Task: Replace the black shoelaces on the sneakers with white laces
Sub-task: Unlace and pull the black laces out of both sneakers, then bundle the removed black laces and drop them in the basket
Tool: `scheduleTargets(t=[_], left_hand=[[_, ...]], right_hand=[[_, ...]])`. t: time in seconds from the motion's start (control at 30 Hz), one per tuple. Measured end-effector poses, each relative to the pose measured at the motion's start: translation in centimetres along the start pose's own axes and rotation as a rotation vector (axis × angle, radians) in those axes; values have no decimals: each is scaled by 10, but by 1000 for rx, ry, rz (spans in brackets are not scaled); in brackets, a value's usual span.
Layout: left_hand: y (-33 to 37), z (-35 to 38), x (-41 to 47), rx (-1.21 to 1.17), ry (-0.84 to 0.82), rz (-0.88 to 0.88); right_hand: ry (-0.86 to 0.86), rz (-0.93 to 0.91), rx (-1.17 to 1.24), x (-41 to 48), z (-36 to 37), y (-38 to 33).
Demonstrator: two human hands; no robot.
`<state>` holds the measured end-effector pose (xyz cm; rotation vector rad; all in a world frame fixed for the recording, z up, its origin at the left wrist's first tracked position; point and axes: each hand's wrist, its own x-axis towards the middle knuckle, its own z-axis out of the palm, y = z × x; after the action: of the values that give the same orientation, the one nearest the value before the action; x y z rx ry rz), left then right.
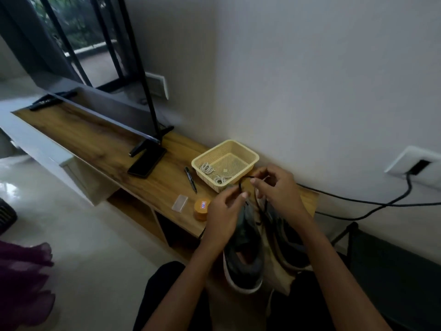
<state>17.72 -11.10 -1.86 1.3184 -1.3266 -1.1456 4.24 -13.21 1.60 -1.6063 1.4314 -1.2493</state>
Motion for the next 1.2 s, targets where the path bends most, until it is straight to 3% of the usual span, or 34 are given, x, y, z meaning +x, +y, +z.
scheduleTargets(t=[0.1, 0.23, 0.4, 0.5, 0.6, 0.7, 0.8, 0.87, 1.03, 1.2], left_hand=[[28, -8, -22, -82, -40, 45], [58, -27, -62, -421, -288, -131], [83, -34, -104, -598, -463, -181], [86, -30, -116, -742, -376, -154], [81, -26, -123, -739, -206, -116], [73, -23, -126, -652, -65, -82], [67, -25, -127, -379, -15, 20], [67, -27, -132, -226, -138, 63], [65, -27, -161, -113, -559, -29], [67, -33, -176, -423, -684, -148]], right_hand=[[-18, -39, -29, -10, -14, -21], [14, -54, -68, -33, -38, -38], [-134, -20, 58, -83, -55, -57], [-235, 47, 48, -120, -51, -56], [-281, 136, 70, -152, -53, -52], [-462, 145, -64, -173, -57, -52], [-559, 114, -68, -185, -67, -68], [-513, 21, -15, -186, -77, -86], [-278, -119, -15, -165, -88, -101], [-196, -50, 4, -157, -81, -85]])
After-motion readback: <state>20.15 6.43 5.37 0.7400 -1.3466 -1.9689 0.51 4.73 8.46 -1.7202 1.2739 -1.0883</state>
